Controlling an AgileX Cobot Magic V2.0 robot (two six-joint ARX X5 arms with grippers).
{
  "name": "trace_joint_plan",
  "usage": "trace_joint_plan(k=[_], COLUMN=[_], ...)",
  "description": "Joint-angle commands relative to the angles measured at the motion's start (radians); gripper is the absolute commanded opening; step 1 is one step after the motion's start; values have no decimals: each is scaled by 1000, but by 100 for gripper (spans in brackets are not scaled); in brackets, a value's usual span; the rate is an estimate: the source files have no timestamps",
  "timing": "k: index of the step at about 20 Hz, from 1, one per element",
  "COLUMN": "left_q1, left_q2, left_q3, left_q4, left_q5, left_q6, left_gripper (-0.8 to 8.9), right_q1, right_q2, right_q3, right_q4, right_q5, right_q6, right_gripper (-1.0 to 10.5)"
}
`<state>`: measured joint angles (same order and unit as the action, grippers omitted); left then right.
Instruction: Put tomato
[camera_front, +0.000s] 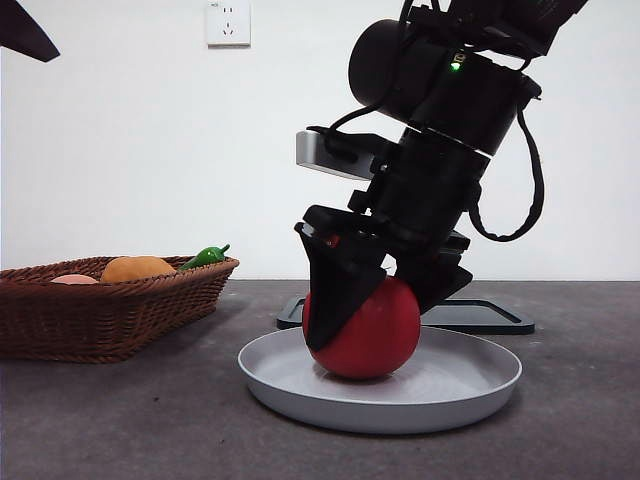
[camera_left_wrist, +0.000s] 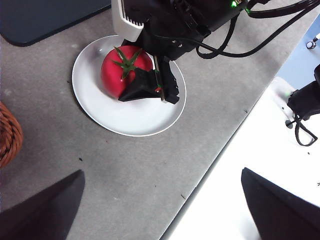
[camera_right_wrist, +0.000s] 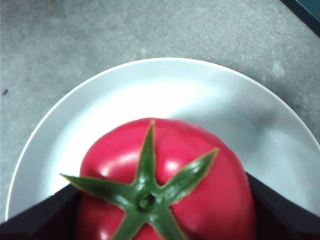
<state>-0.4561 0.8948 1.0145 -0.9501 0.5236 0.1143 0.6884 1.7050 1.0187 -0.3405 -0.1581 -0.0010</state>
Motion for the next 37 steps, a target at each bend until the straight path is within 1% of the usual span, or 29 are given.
trace_joint_plan(k=[1,6,8,12,16,20,24,29,36,37], left_q1=[-4,-4,-4,-4,-4,-4,-4,-4,-4,-4], left_q2=[6,6,6,6,6,6,6,6,6,6], left_q3=[15,15,15,15,15,15,15,15,15,15], left_q4=[7,7,6,6,5,3,0,0,-2,-2], left_q5=[5,5,5,5,5,5,5,5,5,5], left_q6=[12,12,12,12,12,11,11,6,5,5], left_gripper=[499,500,500,500,499,500,500,500,500,500], right_q1=[10,-21,-57,-142,-238,-297,-320,-330,-332,-332], right_q2=[-20,-126,-124,-108,10,174,294,388,414,414], right_q3=[20,98,160,238,338,436,488,495,495,495], right_q4=[-4,-5,-11,36,87,102,117,151,134,127], right_q5=[-1,11,11,10,4,1,0,-1,-3,-10], right_q6=[1,1,1,0,1,0,0,0,0,0], right_gripper=[214,213,213,213,214,213,214,214,215,235])
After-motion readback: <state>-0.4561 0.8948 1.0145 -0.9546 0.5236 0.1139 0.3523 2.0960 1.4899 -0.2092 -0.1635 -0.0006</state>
